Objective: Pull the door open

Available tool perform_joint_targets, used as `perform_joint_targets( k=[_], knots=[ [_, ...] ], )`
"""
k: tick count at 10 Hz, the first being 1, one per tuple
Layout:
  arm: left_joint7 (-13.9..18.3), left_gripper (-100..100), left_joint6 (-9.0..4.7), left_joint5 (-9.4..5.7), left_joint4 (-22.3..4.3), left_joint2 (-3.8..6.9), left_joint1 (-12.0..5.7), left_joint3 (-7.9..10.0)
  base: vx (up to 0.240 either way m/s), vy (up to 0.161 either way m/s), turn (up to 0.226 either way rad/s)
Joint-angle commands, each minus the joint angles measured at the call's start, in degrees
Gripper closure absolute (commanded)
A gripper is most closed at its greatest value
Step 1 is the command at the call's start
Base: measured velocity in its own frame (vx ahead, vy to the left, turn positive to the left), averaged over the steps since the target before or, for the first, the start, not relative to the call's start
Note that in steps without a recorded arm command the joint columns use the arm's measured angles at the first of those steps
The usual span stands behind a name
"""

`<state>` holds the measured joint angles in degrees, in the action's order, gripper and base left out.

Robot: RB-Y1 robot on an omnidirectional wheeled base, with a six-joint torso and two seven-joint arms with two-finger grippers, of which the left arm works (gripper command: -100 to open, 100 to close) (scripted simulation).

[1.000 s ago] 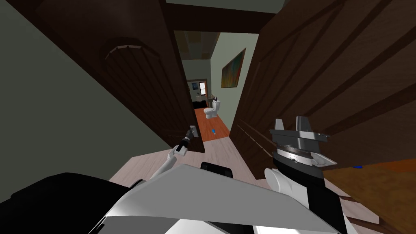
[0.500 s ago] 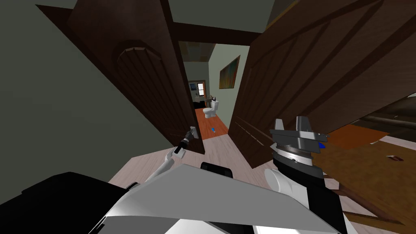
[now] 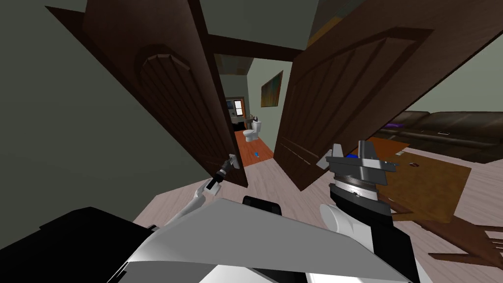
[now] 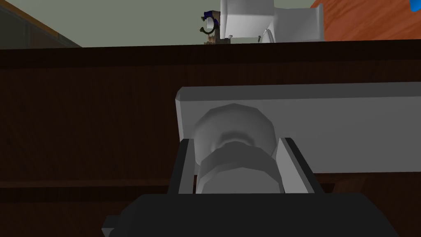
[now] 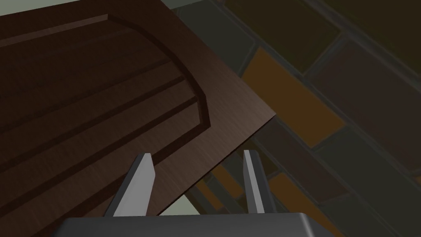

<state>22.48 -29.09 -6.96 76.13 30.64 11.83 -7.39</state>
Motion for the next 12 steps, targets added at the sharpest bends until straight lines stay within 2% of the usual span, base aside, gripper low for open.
perform_joint_targets(
  k=[1, 2, 3, 4, 5, 11, 12],
  knots=[
    [1.14, 100, -1.39, -0.14, 0.94, 1.8, 1.56, -0.53, -0.224, 0.111, -0.148],
    [1.61, 100, -2.01, -0.18, 1.23, 2.48, 2.12, -0.85, -0.201, 0.108, -0.091],
    [1.2, 100, -1.33, -0.08, 1.19, 1.8, 1.67, -0.92, -0.09, 0.039, -0.023],
    [1.98, 100, -2.58, -0.01, 1.01, 2.76, 2.34, -1.58, -0.151, 0.064, -0.117],
    [2.16, 100, -2.9, -0.01, 0.97, 3.03, 2.46, -1.68, -0.199, 0.087, -0.151],
    [4.62, 100, -7.23, 0.02, 0.39, 6.64, 4.0, -3.07, -0.192, 0.099, -0.128],
    [4.78, 100, -7.5, 0.02, 0.36, 6.87, 4.09, -3.16, -0.192, 0.06, -0.083]
  ],
)
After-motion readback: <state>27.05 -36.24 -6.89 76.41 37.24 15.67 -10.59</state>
